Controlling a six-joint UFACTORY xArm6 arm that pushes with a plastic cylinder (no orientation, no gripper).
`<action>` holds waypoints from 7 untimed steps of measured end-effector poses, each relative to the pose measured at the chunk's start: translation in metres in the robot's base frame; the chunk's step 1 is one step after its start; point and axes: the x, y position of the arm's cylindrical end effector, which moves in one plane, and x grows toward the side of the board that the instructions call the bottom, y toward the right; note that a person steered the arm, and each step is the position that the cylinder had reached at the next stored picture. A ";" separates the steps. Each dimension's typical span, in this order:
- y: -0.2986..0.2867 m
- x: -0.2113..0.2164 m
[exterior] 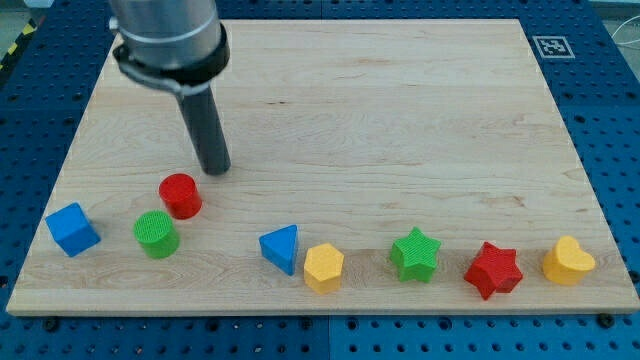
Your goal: Push the green circle slightly down
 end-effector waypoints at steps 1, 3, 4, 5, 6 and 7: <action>-0.002 -0.028; 0.010 0.028; 0.008 0.062; 0.003 0.083; 0.003 0.085; -0.025 0.088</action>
